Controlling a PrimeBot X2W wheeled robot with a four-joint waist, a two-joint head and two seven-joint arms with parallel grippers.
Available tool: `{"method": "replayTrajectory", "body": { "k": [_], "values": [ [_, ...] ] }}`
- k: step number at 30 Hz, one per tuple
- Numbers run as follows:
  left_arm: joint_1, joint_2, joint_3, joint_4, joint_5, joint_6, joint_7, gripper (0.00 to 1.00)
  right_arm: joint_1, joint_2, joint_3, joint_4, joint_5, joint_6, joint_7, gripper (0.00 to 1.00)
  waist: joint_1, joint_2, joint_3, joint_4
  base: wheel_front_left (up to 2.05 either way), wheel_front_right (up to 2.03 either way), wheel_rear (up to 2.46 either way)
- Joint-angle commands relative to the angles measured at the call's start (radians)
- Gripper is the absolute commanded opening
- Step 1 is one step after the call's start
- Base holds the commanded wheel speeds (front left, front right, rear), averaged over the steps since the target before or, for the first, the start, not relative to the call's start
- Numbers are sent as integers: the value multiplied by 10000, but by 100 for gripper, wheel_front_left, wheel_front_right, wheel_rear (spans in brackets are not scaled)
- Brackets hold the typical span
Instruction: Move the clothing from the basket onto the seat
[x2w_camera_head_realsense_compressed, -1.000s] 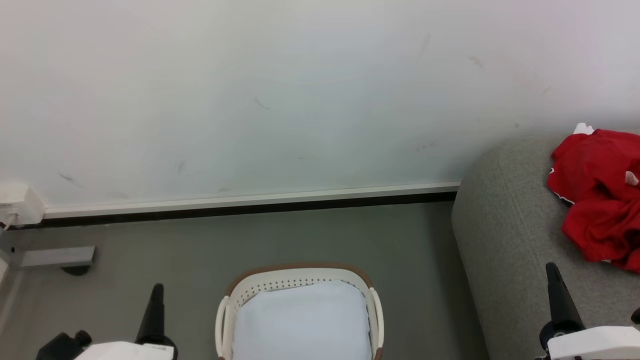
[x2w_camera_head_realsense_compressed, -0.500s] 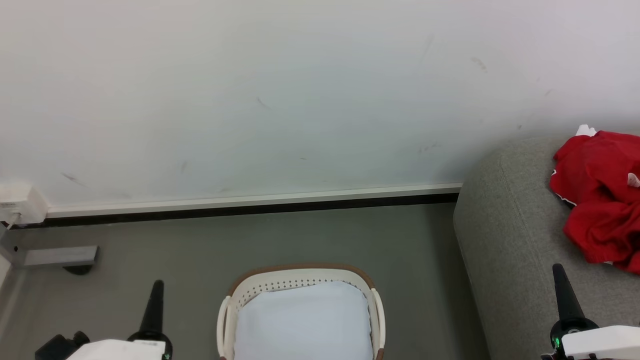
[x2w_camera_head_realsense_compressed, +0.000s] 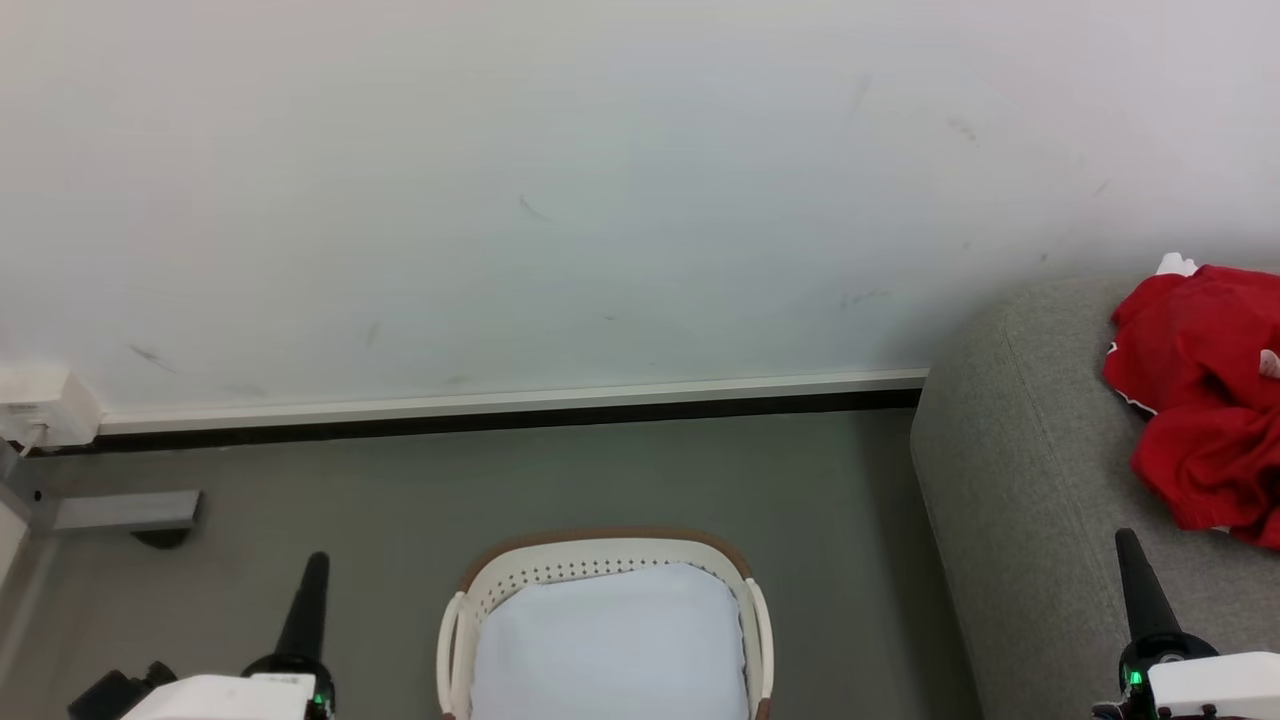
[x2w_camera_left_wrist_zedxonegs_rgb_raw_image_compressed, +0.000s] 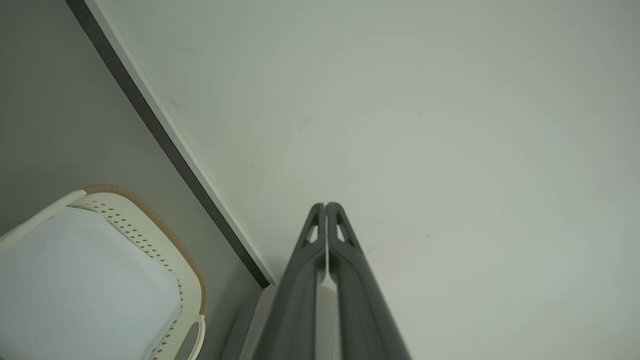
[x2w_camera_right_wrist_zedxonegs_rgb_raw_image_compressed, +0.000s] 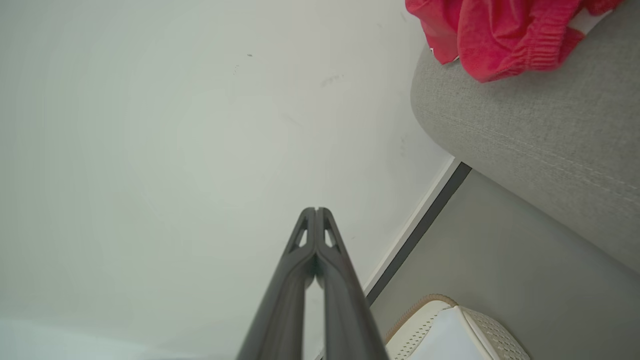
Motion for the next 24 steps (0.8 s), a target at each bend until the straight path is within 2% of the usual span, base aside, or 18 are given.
{"method": "replayTrajectory", "body": {
  "k": [1,24],
  "values": [
    [-142,87,65,-83,-367,-43,60,0,-98,16,-110,-109,254,-14,85,0,0,0,-4,8,0,0,0],
    [-188,102,113,-137,-2125,-90,538,0,-82,114,-522,-100,1751,-18,578,0,0,0,-44,96,0,0,0]
  ]
}}
